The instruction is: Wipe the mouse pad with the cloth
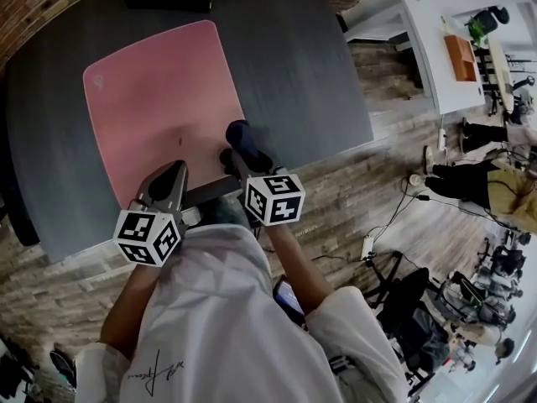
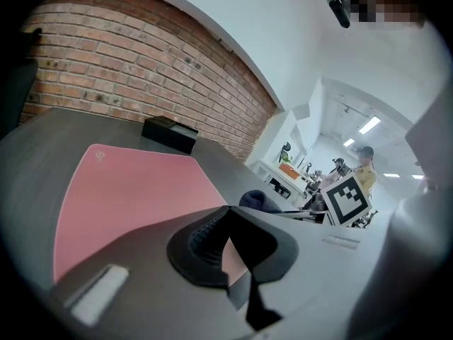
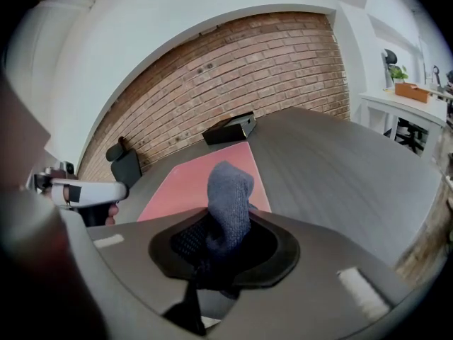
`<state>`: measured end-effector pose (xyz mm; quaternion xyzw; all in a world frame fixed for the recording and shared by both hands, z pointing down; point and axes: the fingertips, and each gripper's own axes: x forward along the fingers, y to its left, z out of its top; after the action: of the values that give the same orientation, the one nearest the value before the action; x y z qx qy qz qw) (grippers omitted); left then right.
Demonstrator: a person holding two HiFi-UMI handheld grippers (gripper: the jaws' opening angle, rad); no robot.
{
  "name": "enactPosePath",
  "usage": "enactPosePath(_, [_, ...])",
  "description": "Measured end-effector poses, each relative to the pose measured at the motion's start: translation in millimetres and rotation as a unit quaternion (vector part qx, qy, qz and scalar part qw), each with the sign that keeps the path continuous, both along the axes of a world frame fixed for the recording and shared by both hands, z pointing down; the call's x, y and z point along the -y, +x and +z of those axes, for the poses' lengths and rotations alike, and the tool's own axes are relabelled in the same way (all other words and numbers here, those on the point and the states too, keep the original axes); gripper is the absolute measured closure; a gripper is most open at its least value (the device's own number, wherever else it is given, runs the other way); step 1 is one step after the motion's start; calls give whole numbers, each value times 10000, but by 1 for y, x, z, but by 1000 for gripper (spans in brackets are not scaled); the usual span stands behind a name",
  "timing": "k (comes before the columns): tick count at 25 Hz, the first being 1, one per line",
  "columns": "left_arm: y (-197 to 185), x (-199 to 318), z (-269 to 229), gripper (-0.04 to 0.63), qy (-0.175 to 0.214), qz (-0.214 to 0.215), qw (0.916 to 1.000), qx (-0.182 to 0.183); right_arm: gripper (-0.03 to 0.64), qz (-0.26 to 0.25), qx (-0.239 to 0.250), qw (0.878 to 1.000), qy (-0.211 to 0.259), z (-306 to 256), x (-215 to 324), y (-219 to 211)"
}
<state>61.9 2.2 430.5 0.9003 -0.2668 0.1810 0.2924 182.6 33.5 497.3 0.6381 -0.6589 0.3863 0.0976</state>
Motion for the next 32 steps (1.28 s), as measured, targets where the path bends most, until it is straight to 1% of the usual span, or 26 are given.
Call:
enactPosePath(8, [-1, 2, 3, 580, -50, 38, 10000, 2, 517, -184, -570, 9969, -504, 34, 0, 14])
enactPosePath(12, [-4, 4, 5, 580, -83, 6, 10000, -16, 517, -198, -675, 9953, -672, 47, 1, 13])
enactPosePath(20, [-4, 5, 7, 580, -129, -39, 9999, -19, 515, -200, -593, 9946, -829, 62, 4, 8])
enactPosePath(24, [-2, 8, 13, 580, -175, -70, 9998, -27, 515, -97, -402, 9956, -839, 68, 6, 10])
enactPosePath(27, [-7, 8, 18, 580, -224, -102, 9997, 35, 515, -15, -257, 9963, -826, 71, 4, 8])
enactPosePath(32, [-5, 13, 13, 580, -225, -122, 9997, -25, 515, -32, -336, 9959, -839, 66, 6, 7])
